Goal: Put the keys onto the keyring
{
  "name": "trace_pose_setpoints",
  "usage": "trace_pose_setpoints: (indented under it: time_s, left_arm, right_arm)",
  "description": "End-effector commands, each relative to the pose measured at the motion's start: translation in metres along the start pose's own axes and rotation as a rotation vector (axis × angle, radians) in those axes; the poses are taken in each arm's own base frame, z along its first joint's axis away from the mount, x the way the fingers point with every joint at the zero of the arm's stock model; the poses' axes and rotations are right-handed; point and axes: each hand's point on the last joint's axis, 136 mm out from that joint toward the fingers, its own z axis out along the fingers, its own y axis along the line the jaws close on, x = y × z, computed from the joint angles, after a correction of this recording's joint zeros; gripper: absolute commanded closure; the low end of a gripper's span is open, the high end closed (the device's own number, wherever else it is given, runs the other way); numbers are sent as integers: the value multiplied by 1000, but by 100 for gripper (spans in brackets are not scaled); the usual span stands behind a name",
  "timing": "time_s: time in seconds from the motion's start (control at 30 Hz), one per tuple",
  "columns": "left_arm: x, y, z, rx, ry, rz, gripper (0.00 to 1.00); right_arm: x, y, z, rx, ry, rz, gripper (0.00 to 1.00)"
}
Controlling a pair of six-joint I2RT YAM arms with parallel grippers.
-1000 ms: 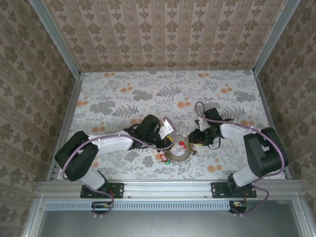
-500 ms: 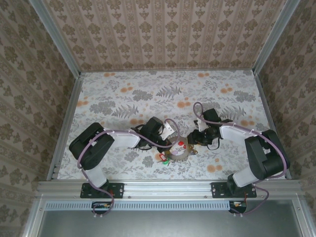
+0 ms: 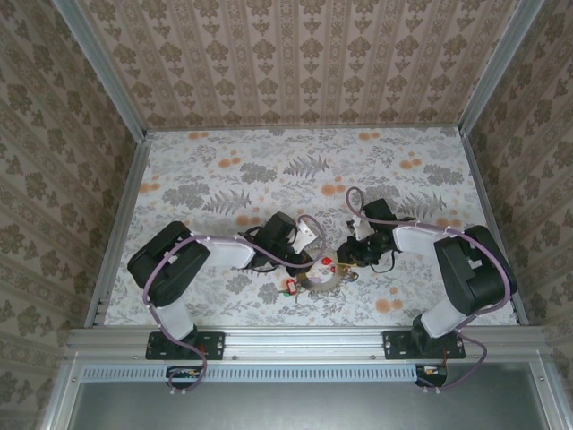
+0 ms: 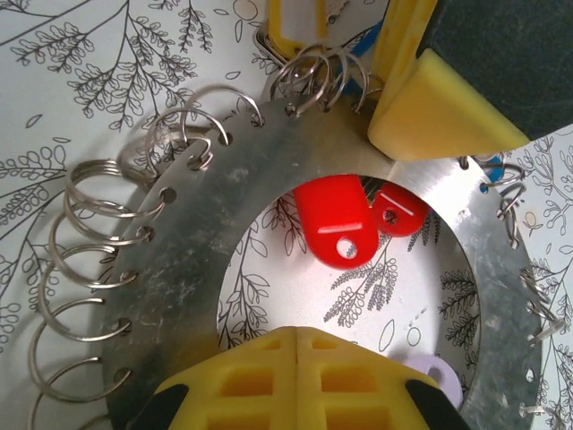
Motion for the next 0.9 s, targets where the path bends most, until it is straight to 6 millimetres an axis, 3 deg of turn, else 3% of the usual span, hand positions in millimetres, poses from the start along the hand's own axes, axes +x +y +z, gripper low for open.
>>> trace_pose_setpoints:
  time_s: [0.0,0.13,0.2,0.4,0.57,0.87]
  left_arm:
    - [-2,2,-3,4,-21,-22,100]
    - [-17,0,-13,9,-80,-10,98]
    - [-29,-1,-24,-3,-127,1,90]
    - [-57,11,-67,-75,-277,-12,73]
    - [-50,36,-87,-93,-309,-151,65]
    - [-37,58,-83,-9,-281,-425,54]
  right_arm:
    - [-8,15,-1,-65,-22,-30,85]
    - [-11,19,-4,-80,-34,-48,96]
    - [-13,23,-9,-101,-51,-55,100]
    - [-26,44,-30,-215,-125,-82,100]
    - [-36,61,-42,-321,-174,-100,100]
    - [-53,84,-63,-473,-251,-108,100]
